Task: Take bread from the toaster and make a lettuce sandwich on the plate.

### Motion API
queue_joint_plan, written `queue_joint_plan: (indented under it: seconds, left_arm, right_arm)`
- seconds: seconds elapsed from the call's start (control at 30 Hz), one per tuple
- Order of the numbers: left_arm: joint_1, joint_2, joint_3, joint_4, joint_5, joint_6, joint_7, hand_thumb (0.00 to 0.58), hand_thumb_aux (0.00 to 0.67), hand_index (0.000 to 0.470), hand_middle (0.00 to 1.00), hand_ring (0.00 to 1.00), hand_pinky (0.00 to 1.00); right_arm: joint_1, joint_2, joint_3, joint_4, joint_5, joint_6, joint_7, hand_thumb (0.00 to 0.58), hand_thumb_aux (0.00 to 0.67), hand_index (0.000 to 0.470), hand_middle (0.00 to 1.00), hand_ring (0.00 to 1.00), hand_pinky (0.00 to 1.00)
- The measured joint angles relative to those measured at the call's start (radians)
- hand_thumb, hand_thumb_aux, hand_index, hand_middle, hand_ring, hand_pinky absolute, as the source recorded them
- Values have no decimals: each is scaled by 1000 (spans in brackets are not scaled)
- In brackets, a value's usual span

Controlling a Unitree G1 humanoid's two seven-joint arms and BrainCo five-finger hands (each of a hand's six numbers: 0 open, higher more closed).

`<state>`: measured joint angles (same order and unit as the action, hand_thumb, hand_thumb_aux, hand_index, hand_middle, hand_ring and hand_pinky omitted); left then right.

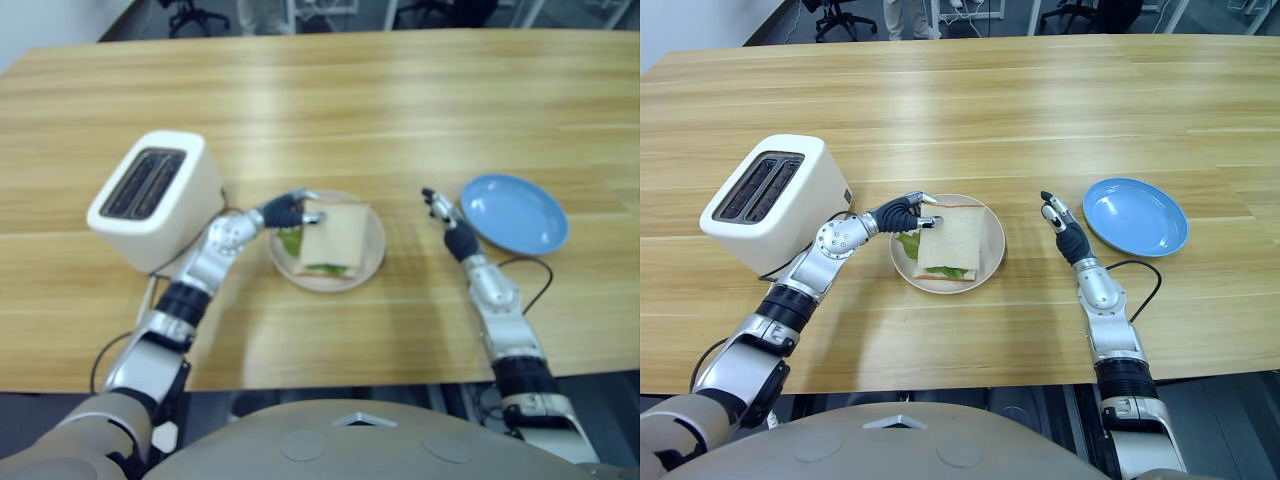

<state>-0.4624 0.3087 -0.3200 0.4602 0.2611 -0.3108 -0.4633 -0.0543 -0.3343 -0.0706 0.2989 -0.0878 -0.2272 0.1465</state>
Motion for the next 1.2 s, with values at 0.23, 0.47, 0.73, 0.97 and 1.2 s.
queue_joint_plan:
  seconds: [0.23,0.47,0.73,0.97,1.2]
  left_arm:
    - [-10,0,3,16,-26,5,-41,580,670,460,1000,1000,1000]
    - [-55,3,-8,147,9,-9,-39,580,670,460,1000,1000,1000]
    - [-118,21,-49,326,98,-63,10,580,670,460,1000,1000,1000]
    - [-160,19,-76,420,138,-118,61,580,670,460,1000,1000,1000]
    - [-188,9,-91,477,167,-142,97,580,670,460,1000,1000,1000]
  right_arm:
    - [12,-13,0,-8,-7,0,-1,0,0,0,0,0,0]
    - [40,-42,27,-79,-90,-20,-24,0,0,0,0,0,0]
    - [112,-99,110,-317,-308,-121,-75,0,0,0,0,0,0]
    - [125,-163,224,-403,-517,-166,-73,0,0,0,0,0,0]
    - [80,-200,362,-357,-739,-188,-90,0,0,0,0,0,0]
